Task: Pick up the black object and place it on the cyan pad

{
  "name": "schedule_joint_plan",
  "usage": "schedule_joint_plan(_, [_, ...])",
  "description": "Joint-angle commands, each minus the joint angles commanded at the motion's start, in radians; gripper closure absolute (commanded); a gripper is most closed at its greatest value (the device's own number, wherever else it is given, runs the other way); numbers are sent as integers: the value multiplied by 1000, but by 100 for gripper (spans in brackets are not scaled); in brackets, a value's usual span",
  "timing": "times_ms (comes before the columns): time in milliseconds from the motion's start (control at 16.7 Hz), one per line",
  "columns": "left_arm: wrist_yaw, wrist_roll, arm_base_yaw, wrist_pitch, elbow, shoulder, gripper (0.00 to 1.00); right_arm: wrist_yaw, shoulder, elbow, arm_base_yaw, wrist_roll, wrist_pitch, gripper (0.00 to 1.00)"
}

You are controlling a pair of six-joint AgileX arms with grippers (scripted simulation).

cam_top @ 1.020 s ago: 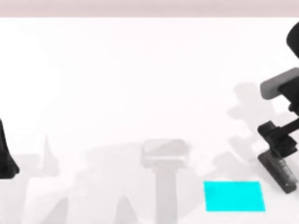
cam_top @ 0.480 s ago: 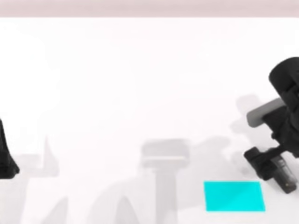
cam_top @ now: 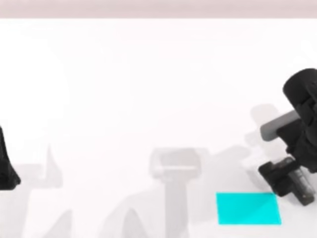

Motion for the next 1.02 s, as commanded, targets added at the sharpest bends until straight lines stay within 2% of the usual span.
schedule_joint_plan(660, [0, 0, 0, 0, 0, 0, 0, 0, 0, 0, 0, 0, 0, 98])
schedule_joint_plan(1020, [0, 0, 0, 0, 0, 0, 0, 0, 0, 0, 0, 0, 0, 100])
